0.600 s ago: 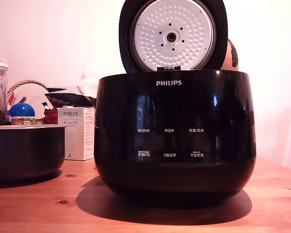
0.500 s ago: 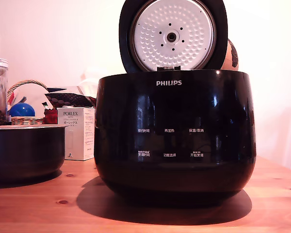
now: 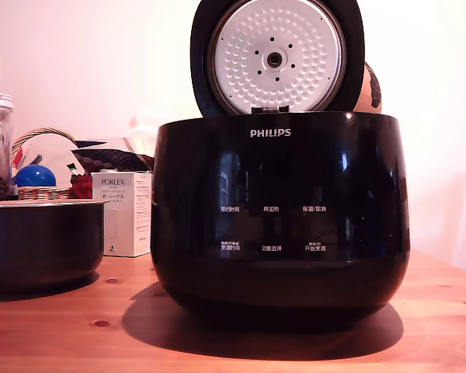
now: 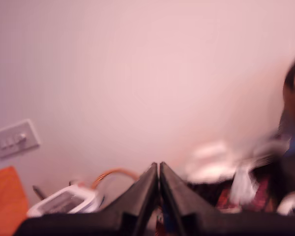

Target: Pick up the metallic pot next to the rice cooker

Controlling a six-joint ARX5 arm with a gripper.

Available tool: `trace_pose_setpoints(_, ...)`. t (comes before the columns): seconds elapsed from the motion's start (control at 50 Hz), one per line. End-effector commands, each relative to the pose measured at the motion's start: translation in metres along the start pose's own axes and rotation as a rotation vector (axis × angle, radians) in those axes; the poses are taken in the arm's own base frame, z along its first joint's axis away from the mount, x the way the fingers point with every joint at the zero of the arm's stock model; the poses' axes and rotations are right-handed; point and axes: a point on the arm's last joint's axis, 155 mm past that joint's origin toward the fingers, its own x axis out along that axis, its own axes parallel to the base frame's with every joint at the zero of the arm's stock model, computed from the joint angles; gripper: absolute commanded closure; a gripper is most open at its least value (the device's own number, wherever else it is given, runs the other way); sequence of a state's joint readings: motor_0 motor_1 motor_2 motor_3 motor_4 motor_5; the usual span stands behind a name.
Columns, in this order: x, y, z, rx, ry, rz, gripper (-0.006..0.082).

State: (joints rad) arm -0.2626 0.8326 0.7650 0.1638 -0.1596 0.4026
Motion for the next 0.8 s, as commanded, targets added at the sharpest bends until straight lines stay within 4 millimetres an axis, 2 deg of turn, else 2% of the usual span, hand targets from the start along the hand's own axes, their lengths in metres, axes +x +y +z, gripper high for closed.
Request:
trace_pose_setpoints(0.0, -0.001, -0.003, -0.007, 0.073, 0.036, -0.031, 0.0791)
trace_pose_setpoints(0.2, -0.011, -0.023, -0.031, 0.238, 0.167, -0.202, 0.0791)
trace_pose_setpoints(0.26, -0.016, -0.027, -0.034, 0.243, 0.205, -0.248, 0.0791)
trace_pose_setpoints(0.34, -0.025, -0.034, -0.035, 0.367, 0.222, -0.328, 0.0791)
trace_pose_setpoints(0.52, -0.041, -0.04, -0.04, 0.487, 0.29, -0.444, 0.0791)
trace_pose_setpoints(0.56, -0.044, -0.042, -0.044, 0.486, 0.324, -0.469, 0.0791)
trace_pose_setpoints(0.58, -0.046, -0.043, -0.047, 0.573, 0.321, -0.498, 0.0791)
trace_pose_setpoints(0.78, -0.068, -0.052, -0.076, 0.661, 0.489, -0.686, 0.0791)
